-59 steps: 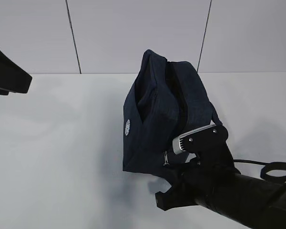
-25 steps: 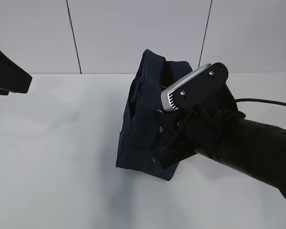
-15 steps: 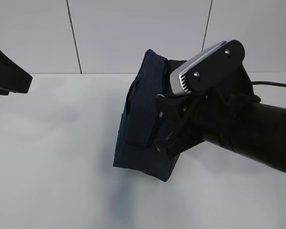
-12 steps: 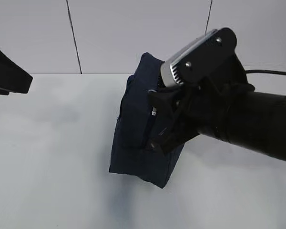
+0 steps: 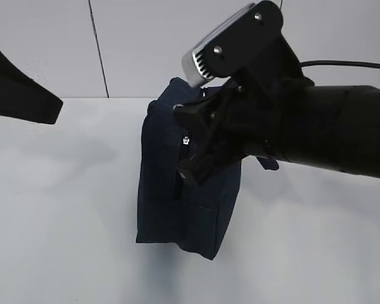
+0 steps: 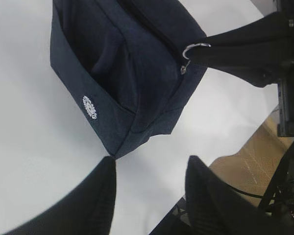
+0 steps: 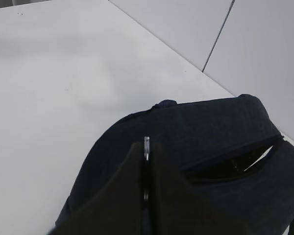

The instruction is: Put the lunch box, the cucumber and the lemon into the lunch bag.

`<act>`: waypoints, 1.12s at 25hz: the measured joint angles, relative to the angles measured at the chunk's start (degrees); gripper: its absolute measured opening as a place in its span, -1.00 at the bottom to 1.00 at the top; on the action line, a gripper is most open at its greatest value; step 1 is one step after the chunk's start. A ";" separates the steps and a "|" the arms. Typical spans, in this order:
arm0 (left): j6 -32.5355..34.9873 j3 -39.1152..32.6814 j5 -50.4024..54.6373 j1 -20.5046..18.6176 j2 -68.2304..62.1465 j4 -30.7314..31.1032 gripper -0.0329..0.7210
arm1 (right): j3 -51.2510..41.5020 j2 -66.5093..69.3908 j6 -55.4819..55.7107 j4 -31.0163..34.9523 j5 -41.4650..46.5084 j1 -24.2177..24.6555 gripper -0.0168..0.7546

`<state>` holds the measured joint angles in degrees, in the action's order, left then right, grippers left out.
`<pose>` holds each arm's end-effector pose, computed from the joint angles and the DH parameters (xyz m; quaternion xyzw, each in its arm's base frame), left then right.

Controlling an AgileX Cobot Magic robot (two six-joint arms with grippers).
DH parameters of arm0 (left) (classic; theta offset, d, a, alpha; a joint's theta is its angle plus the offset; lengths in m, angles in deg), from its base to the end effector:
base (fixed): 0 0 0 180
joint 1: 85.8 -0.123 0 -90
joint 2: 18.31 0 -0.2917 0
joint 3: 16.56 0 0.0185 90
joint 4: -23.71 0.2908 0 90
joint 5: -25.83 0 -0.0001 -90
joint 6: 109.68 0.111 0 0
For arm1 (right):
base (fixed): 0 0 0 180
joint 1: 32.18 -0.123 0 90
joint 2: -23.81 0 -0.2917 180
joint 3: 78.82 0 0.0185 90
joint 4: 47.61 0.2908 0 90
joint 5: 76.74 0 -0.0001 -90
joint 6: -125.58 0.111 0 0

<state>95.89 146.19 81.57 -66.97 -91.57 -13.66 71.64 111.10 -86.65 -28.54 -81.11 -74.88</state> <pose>0.2363 -0.1395 0.3447 0.2539 0.8755 -0.2890 0.2925 0.2638 0.2397 0.2567 -0.3841 0.7385 0.1310 0.5385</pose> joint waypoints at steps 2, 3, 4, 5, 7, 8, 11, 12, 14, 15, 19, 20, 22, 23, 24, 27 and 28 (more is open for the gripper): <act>1.02 -0.10 0.11 0.00 -1.42 -1.42 -0.02 | 0.23 0.41 0.00 -0.59 0.00 0.00 -0.94; 2.81 -0.22 0.11 0.00 -2.35 -2.88 -0.02 | 0.23 0.67 0.00 -0.93 0.00 0.00 -0.94; 5.08 -0.76 -0.11 0.00 -3.20 -5.08 -0.02 | 0.31 0.87 0.00 -1.15 0.16 0.00 -0.94; 8.25 -1.23 -0.24 -0.11 -3.98 -7.50 -0.02 | 0.31 1.10 -0.09 -1.30 0.16 0.00 -0.94; 13.92 -2.52 -1.06 -0.22 -4.98 -11.70 -0.02 | 0.35 1.34 -0.09 -1.43 0.45 0.00 -0.94; 15.89 -3.22 -1.86 -0.31 -5.22 -13.73 -0.02 | 0.45 1.34 -0.09 -1.43 0.45 0.00 -0.94; 23.73 -6.46 -3.61 -1.34 -5.35 -19.55 -0.02 | 0.68 1.34 -0.09 -1.43 0.45 0.00 -0.94; 26.91 -7.63 -4.06 -1.91 -5.35 -21.96 -0.02 | 0.69 1.34 -0.09 -1.43 0.45 0.00 -0.94; 33.23 -10.70 -4.72 -3.22 -5.40 -26.23 -0.06 | 0.81 1.46 0.01 -1.43 0.45 0.00 -0.94; 36.01 -11.94 -4.97 -3.96 -5.40 -28.64 -0.08 | 0.94 1.58 0.13 -1.43 0.45 0.00 -0.94; 49.30 -16.69 -6.64 -5.14 -5.40 -39.21 -0.12 | 1.16 2.04 0.26 -1.43 0.58 0.00 -0.94; 51.86 -17.56 -7.12 -5.14 -5.49 -41.21 -0.12 | 1.16 2.18 0.35 -1.43 0.73 0.00 -0.94; 54.96 -18.65 -7.50 -5.14 -5.90 -44.07 -0.13 | 1.16 2.57 0.94 -1.33 2.08 0.00 -0.94; 55.82 -19.09 -7.58 -5.14 -6.54 -44.47 -0.13 | 1.16 2.69 1.05 -1.33 3.08 0.00 -0.94; 56.33 -19.35 -7.58 -5.14 -7.07 -44.55 -0.13 | 1.16 2.91 1.05 -1.44 4.37 0.00 -0.94; 57.77 -19.62 -7.78 -5.14 -8.93 -45.37 -0.13 | 1.44 3.21 1.05 -1.56 5.36 0.00 -0.94; 58.48 -19.62 -7.78 -5.14 -9.42 -45.95 -0.13 | 2.03 3.21 1.05 -1.79 5.64 0.00 -0.94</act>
<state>154.37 126.57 73.79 -72.12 -100.98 -59.61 73.67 114.30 -85.60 -30.33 -75.48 -74.88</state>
